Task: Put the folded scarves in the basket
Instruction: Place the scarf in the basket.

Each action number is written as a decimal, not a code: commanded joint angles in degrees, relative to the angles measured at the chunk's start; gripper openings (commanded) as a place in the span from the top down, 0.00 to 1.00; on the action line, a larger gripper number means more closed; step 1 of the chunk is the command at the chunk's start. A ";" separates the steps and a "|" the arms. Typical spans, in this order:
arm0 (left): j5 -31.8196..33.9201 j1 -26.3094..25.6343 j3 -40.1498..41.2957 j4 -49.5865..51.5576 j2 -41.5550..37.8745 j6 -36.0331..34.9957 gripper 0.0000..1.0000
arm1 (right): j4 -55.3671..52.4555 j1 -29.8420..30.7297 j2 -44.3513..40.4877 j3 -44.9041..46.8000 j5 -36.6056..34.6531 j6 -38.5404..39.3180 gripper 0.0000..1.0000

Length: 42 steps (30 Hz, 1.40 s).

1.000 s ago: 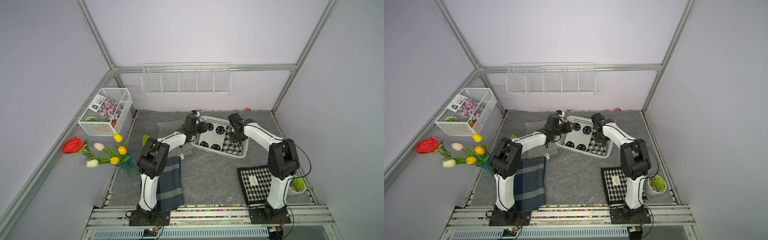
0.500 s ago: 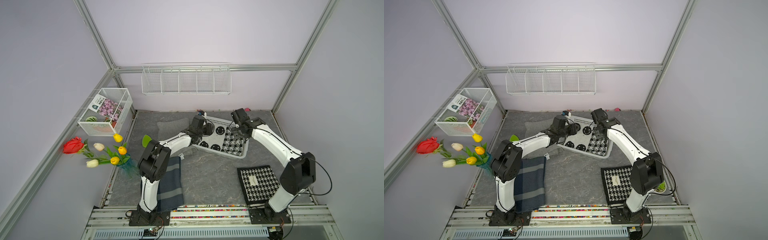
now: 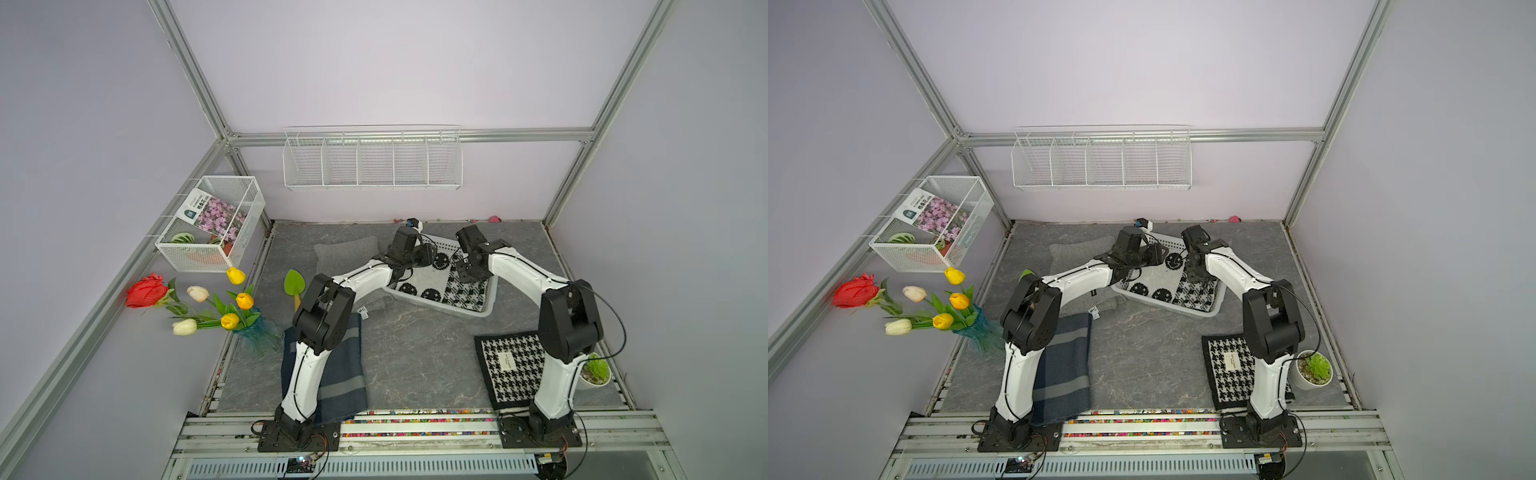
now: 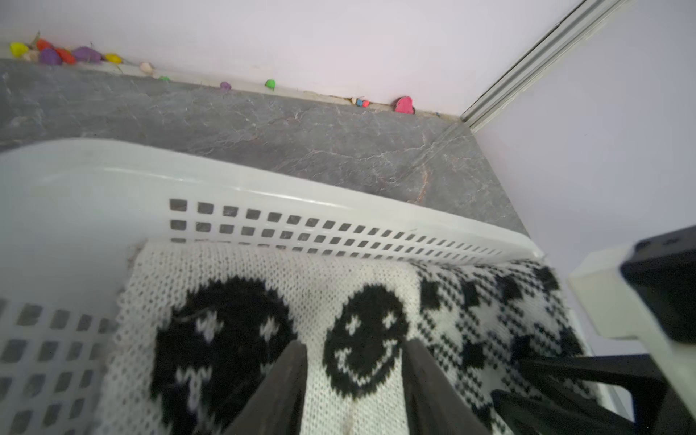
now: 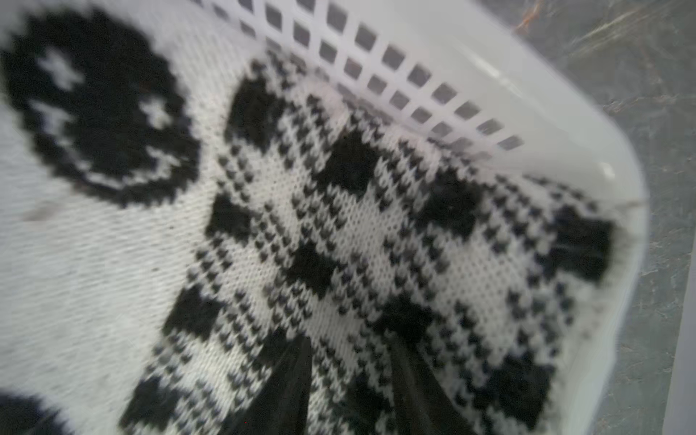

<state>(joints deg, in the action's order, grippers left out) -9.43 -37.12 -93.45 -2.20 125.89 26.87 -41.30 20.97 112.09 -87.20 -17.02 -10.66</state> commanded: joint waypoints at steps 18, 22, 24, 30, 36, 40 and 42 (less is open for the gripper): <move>-0.44 2.77 0.10 4.57 1.63 -1.29 0.58 | -4.28 -4.03 15.61 -20.00 -7.83 11.20 0.61; 0.02 2.62 3.89 1.93 -0.93 -1.02 0.58 | -6.78 -4.23 16.47 -24.29 -6.11 12.01 0.59; -0.38 2.67 4.10 1.94 -1.42 -1.17 0.58 | -3.76 -3.56 13.96 -20.91 -5.40 10.98 0.58; -0.65 1.50 5.07 1.76 -6.12 -0.91 0.56 | -1.77 -0.41 5.97 -14.54 -8.59 8.75 0.56; 0.35 -0.62 7.48 3.58 -13.37 -1.48 0.55 | -0.03 3.94 -5.19 -5.63 -8.23 5.77 0.55; 1.21 -0.67 13.03 3.52 -19.35 -1.02 0.55 | 1.15 8.37 -13.23 2.36 -6.93 3.12 0.54; 2.49 -0.67 16.21 3.94 -22.98 -0.95 0.55 | 3.13 11.41 -17.00 6.92 -3.99 1.41 0.54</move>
<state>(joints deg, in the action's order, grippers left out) -9.15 -38.11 -80.90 0.38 106.08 26.26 -39.92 29.52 98.39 -84.97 -23.75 -5.56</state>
